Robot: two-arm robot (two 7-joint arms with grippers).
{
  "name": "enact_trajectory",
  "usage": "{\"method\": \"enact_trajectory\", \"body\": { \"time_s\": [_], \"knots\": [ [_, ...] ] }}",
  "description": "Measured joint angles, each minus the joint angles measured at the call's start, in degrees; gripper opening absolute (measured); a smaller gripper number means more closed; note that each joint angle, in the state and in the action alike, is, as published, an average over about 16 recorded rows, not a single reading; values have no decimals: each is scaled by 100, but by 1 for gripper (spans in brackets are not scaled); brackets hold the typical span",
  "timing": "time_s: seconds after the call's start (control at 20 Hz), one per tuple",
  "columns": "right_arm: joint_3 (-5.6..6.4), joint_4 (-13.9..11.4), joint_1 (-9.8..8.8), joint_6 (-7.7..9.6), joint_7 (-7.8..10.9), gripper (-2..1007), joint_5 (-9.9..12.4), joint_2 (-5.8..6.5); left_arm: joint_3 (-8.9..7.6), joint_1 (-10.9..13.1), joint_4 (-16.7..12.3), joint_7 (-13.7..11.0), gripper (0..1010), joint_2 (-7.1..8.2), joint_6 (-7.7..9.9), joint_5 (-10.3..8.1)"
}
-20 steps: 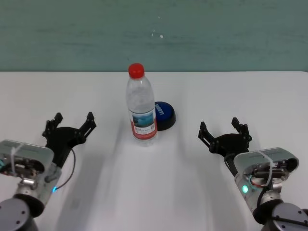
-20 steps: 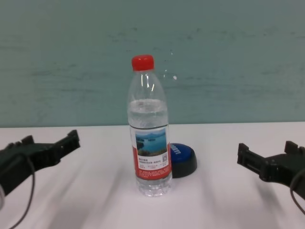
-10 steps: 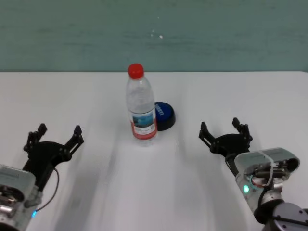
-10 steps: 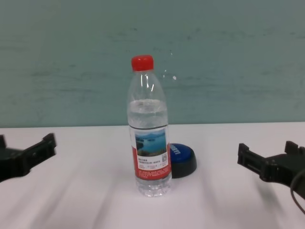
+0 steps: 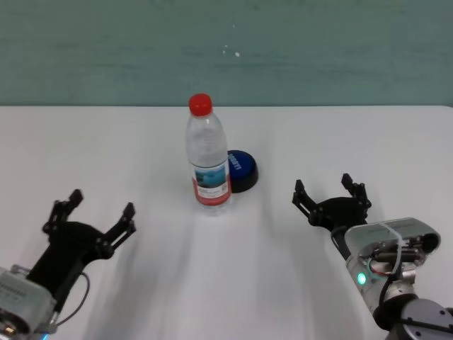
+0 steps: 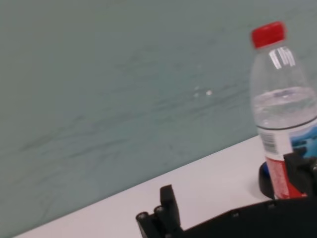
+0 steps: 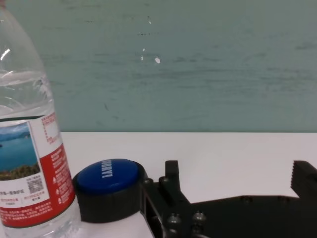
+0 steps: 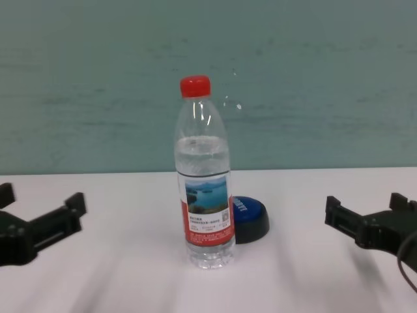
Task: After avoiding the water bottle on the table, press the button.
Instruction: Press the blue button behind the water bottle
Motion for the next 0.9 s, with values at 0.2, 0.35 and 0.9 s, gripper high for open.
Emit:
{"method": "enact_trajectory", "body": {
  "time_s": [0.2,0.35,0.9],
  "knots": [
    [0,0,0,0,0,1004,0,0,131,-205,217,-256,1000,27,-143,31],
    [0,0,0,0,0,1004,0,0,277,-457,462,-429,1000,15,-215,44],
    [0,0,0,0,0,1004,0,0,822,-1212,1142,-704,1000,-91,-250,126]
  ]
}}
